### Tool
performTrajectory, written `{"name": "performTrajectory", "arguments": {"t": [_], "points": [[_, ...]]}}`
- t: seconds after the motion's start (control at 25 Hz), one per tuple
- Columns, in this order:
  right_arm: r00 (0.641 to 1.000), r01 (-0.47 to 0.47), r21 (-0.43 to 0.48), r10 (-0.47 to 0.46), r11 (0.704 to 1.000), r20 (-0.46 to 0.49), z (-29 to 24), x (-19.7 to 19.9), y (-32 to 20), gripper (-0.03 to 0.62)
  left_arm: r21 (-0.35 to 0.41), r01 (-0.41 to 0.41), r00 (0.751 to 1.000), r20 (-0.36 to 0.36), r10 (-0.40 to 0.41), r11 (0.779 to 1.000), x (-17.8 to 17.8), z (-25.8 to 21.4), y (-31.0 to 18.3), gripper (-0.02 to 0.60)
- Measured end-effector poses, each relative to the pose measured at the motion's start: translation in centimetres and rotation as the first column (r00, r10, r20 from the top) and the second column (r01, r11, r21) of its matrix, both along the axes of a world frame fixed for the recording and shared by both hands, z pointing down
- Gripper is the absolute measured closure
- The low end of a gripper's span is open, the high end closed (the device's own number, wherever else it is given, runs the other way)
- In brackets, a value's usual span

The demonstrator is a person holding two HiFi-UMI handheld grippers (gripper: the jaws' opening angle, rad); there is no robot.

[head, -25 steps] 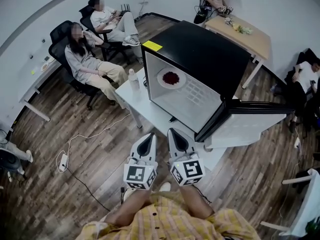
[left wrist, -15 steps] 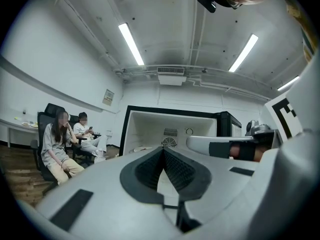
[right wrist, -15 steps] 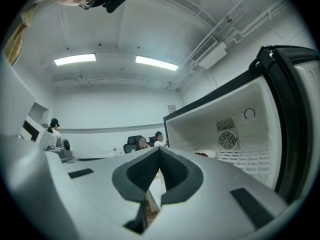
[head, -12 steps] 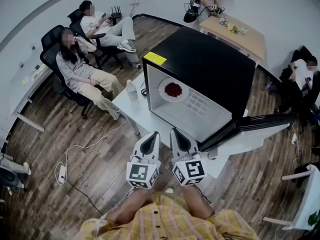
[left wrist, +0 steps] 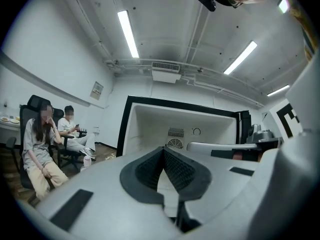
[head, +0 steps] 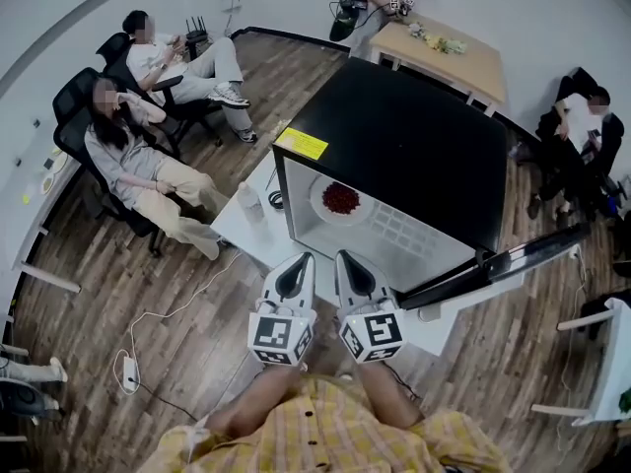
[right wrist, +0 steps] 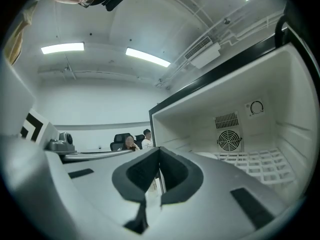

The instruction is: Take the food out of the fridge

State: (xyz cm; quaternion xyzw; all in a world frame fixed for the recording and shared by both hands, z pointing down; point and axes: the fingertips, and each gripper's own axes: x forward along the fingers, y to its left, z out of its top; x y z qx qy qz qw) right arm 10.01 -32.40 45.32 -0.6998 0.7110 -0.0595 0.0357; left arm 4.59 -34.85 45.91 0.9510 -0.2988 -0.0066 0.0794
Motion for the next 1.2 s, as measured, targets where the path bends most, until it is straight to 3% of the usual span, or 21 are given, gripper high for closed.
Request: {"name": "performTrajectory", "arguments": {"t": [0.4, 0.48, 0.56, 0.76, 0.92, 1.08, 1.2], "points": [[0.992, -0.101, -0.036, 0.103, 0.994, 0.075, 1.7, 1.0, -3.9, 0.586, -0.012, -0.112, 0.994, 0.005, 0.112, 0.994, 1.3, 0.5, -4.1, 0.574], [0.983, -0.114, -0.04, 0.118, 0.993, 0.138, 2.2, 1.4, -4.4, 0.586, -0.011, -0.13, 0.991, 0.007, 0.13, 0.991, 1.6, 0.5, -4.6, 0.574], [0.954, -0.126, -0.049, 0.135, 0.991, 0.267, 3.2, 2.2, -4.8, 0.586, -0.008, -0.152, 0.988, 0.009, 0.152, 0.988, 2.1, 0.4, -4.9, 0.574], [0.8, -0.152, -0.063, 0.16, 0.986, 0.579, 6.8, 4.2, -5.2, 0.586, -0.004, -0.203, 0.979, 0.011, 0.203, 0.979, 3.7, 0.8, -5.7, 0.574], [0.583, -0.171, -0.033, 0.128, 0.985, 0.802, 8.7, 4.9, -5.8, 0.585, -0.003, -0.24, 0.971, 0.015, 0.24, 0.971, 4.4, 1.0, -6.0, 0.574], [0.41, -0.22, -0.078, 0.165, 0.972, 0.897, 11.0, 5.3, -5.3, 0.563, -0.006, -0.253, 0.967, 0.019, 0.253, 0.967, 4.2, 1.1, -6.3, 0.574], [0.321, -0.235, -0.051, 0.127, 0.971, 0.939, 11.7, 6.1, -5.5, 0.497, -0.008, -0.253, 0.967, 0.019, 0.253, 0.967, 4.3, 1.2, -6.6, 0.574]]}}
